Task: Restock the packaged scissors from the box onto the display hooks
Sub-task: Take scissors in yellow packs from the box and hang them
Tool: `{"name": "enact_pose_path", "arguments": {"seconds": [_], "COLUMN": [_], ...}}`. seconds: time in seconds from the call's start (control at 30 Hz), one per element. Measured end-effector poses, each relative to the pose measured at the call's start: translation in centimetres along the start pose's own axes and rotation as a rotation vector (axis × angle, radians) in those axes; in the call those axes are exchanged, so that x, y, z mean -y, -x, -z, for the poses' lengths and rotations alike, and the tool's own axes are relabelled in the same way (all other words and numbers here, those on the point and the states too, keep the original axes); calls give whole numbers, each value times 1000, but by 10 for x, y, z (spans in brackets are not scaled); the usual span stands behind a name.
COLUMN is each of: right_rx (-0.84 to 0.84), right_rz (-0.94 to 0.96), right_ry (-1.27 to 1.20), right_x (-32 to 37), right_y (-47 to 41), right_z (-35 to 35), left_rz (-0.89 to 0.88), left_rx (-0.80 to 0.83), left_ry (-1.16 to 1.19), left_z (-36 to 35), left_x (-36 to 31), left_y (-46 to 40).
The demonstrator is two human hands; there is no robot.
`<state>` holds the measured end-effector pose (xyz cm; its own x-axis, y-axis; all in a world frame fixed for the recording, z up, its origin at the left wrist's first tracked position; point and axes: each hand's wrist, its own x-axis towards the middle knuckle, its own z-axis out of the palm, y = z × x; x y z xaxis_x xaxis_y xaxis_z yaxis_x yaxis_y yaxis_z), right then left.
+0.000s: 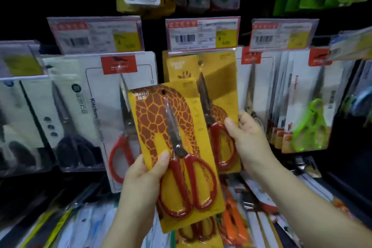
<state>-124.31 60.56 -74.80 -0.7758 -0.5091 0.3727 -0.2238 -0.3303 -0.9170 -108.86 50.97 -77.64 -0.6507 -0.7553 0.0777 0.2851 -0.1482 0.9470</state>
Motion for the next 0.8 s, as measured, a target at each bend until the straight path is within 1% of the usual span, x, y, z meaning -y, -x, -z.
{"name": "enact_pose_path", "arguments": {"seconds": [0.13,0.33,0.43,0.53,0.73,0.8], "right_rx": [-17,-13,-14,-23,-70,-77], "right_rz": [67,5,-38,-81,-22,-84], "right_ry": [-32,-124,-134,-121,1,-31], "right_x": [0,7,3,4,18,14], "right_y": [-8,-16,-12,-6,-4,-7], "right_z": [-15,-21,-18,-13,-19,-21], "left_rz": [-32,-62,-55,-44,-25,-23], "left_rx": [1,-12,16,38,46,40], "left_ry": [-10,-34,-29,-32,-13,-4], "left_z": [9,11,8,6,7,7], "left_x": [-1,-7,-8,-8,-7,-6], "left_y": [3,3,6,10,12,11]}}
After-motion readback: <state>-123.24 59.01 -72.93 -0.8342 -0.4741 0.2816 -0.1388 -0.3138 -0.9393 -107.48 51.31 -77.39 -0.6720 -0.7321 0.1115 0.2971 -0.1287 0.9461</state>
